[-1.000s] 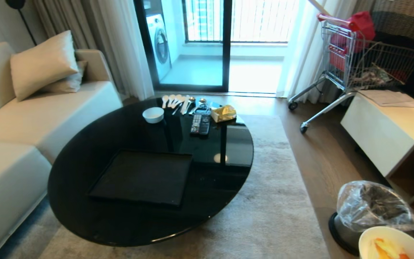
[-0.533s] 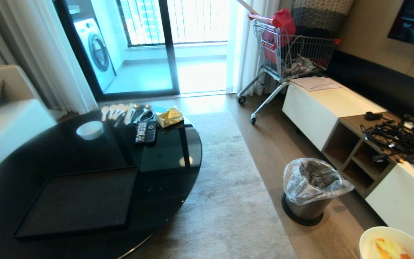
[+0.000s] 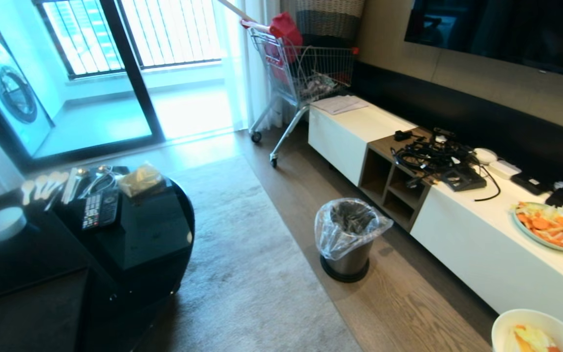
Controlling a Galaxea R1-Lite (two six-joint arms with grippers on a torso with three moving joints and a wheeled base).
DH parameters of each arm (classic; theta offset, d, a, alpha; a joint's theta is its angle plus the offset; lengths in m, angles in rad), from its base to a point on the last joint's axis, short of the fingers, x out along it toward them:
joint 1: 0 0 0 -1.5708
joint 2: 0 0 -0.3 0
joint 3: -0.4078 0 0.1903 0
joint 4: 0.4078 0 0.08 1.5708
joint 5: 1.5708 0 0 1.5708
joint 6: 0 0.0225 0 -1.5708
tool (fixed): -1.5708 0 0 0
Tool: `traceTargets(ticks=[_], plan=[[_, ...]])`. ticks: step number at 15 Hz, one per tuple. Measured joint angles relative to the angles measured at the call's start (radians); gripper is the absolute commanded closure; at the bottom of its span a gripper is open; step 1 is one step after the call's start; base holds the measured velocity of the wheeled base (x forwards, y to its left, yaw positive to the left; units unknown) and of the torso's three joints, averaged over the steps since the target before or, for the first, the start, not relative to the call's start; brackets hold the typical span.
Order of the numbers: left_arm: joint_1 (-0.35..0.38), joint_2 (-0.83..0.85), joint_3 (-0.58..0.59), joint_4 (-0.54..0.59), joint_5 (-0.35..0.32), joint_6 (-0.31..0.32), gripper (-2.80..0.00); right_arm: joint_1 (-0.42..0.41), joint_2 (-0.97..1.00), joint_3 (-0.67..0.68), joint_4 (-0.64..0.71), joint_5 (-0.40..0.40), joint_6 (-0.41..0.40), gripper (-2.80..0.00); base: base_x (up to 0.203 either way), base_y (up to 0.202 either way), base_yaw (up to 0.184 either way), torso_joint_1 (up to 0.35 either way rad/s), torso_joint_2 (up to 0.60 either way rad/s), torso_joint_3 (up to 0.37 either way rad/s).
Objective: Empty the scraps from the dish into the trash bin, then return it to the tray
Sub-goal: Move the bowl over the trash can
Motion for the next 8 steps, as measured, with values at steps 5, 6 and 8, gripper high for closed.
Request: traceTargets(ticks=[5, 6, 8], plan=[[0.000, 0.000, 0.000, 0.000, 0.000, 0.000, 0.00, 0.000, -0.008, 0.012, -0.003, 0.002, -0.002, 0.00, 0.000, 0.001, -0.015, 0.001, 0.00, 0.000], [0.000, 0.000, 0.000, 0.000, 0.000, 0.000, 0.00, 0.000, -0.009, 0.016, -0.002, 0.003, -0.002, 0.00, 0.000, 0.000, 0.000, 0.000, 0.00, 0.000], [0.000, 0.000, 0.000, 0.000, 0.000, 0.000, 0.00, 0.000, -0.011, 0.021, -0.002, 0.003, -0.002, 0.00, 0.000, 0.000, 0.000, 0.000, 0.00, 0.000]])
